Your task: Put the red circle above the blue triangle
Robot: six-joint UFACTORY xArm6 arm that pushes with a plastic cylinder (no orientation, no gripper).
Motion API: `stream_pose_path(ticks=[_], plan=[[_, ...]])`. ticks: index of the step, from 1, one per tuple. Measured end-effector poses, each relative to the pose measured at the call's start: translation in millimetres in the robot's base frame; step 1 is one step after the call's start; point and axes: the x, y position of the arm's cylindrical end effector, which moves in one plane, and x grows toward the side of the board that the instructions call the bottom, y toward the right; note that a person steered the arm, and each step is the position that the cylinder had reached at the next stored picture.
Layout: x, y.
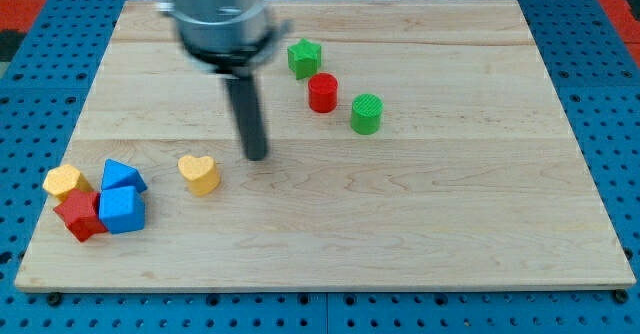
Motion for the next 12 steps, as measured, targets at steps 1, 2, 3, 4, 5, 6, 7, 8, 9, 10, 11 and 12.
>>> stream_pose_path(ticks=[1,2,3,4,5,6,7,8,9,10,11,12], plan=[[-13.1,76.6],[-59.5,131.2],[-74.9,114.1],[-102.4,130.0],[-114.2,103.6],[-103.7,55.8],[-86.7,20.9],[-68.4,1.0],[-63.9,-49.2],[-63.7,-110.3],[-35.0,-115.9],[-36.6,-134.0]])
